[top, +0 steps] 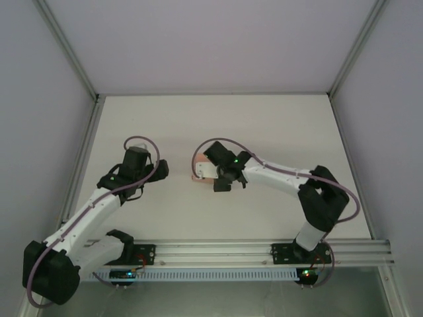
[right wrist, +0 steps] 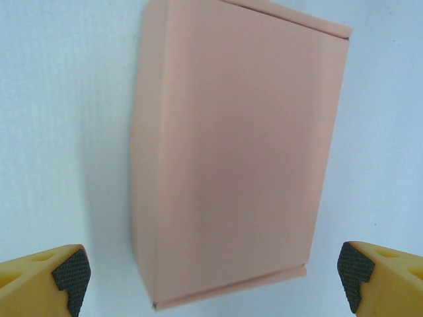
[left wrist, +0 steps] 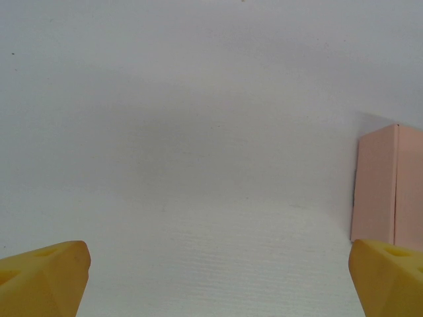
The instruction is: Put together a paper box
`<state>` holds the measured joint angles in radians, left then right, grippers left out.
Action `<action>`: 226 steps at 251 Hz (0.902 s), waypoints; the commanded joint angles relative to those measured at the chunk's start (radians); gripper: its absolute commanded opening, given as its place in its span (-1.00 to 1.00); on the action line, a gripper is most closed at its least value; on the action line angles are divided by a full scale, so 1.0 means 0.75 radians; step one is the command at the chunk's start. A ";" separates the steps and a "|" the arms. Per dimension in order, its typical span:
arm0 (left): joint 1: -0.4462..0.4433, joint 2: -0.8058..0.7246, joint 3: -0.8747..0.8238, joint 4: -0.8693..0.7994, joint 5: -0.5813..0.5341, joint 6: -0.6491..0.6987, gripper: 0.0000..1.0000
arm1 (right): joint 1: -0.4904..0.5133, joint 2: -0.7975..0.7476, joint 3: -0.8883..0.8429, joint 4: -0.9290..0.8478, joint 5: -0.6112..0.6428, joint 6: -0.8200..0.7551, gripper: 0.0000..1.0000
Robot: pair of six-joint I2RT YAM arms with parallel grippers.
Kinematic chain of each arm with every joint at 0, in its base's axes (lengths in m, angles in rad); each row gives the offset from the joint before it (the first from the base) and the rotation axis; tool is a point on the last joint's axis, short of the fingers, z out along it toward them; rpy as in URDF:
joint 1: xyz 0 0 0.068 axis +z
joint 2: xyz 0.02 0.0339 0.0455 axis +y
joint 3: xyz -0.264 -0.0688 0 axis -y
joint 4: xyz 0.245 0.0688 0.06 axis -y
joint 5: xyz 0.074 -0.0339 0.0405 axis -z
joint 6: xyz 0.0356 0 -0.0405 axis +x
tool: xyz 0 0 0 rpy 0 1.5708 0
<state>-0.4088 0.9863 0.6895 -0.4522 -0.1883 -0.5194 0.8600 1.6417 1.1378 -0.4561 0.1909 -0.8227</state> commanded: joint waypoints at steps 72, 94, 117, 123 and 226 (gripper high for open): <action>0.253 0.080 -0.022 0.356 -0.242 0.258 0.99 | -0.518 -0.444 -0.305 0.342 -0.156 0.551 0.98; 0.360 0.088 -0.109 0.559 -0.270 0.337 0.99 | -0.703 -0.515 -0.422 0.478 -0.132 0.705 0.98; 0.442 0.127 -0.206 0.808 -0.299 0.428 0.99 | -0.862 -0.561 -0.574 0.709 -0.142 0.829 0.98; 0.455 0.145 -0.235 0.886 -0.299 0.464 0.99 | -0.894 -0.569 -0.613 0.769 -0.155 0.862 0.98; 0.577 0.541 -0.358 1.496 0.004 0.635 0.99 | -1.190 -0.349 -0.836 1.260 -0.507 1.050 0.98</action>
<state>0.0074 1.3731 0.4030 0.5404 -0.3130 -0.0822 -0.0044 1.3361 0.4999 0.3912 -0.0544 -0.0784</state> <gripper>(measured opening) 0.995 0.991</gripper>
